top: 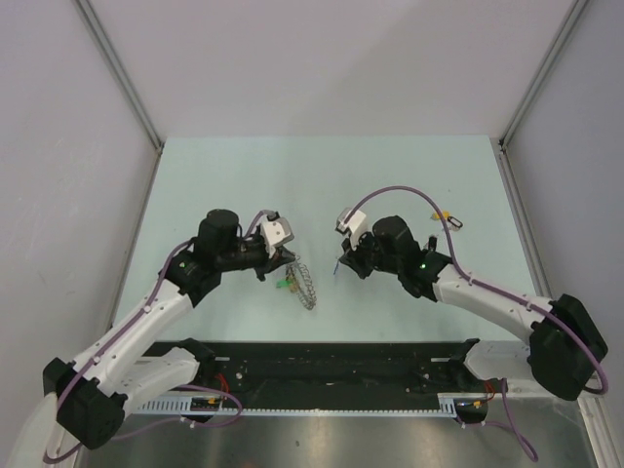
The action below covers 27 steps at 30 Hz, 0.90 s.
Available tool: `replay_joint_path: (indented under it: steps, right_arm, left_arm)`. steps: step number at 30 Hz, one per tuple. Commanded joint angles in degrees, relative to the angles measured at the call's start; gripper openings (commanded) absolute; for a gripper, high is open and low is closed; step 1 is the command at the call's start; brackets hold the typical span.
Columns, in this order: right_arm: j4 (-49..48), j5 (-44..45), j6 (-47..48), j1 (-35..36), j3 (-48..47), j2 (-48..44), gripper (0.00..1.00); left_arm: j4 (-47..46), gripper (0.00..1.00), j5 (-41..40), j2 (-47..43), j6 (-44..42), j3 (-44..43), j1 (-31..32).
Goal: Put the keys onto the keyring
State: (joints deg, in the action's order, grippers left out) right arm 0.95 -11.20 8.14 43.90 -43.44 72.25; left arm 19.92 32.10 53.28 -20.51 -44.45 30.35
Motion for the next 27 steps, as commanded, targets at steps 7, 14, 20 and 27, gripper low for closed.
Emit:
replay_joint_path:
  steps: [7, 14, 20, 27]
  right_arm:
    - [14.77, 1.53, -0.94, 0.22, -7.97, -12.92, 0.00]
    - [20.32, 0.66, 1.52, 0.40, -12.45, -14.94, 0.00]
    - [20.32, -1.02, 3.99, 1.89, -13.77, -14.33, 0.00]
    - [22.08, -0.49, 7.06, 4.79, -15.27, -13.10, 0.00]
  left_arm:
    - [-0.24, 0.00, 12.46, 7.19, -11.02, -12.85, 1.55]
    - [-0.23, 0.00, 17.38, 11.06, -13.76, -15.23, 2.70]
    - [-3.48, 0.00, 18.88, 10.62, -13.76, -11.64, 3.84]
    - [-9.28, 0.00, 19.41, 9.57, -9.90, -7.59, 4.45]
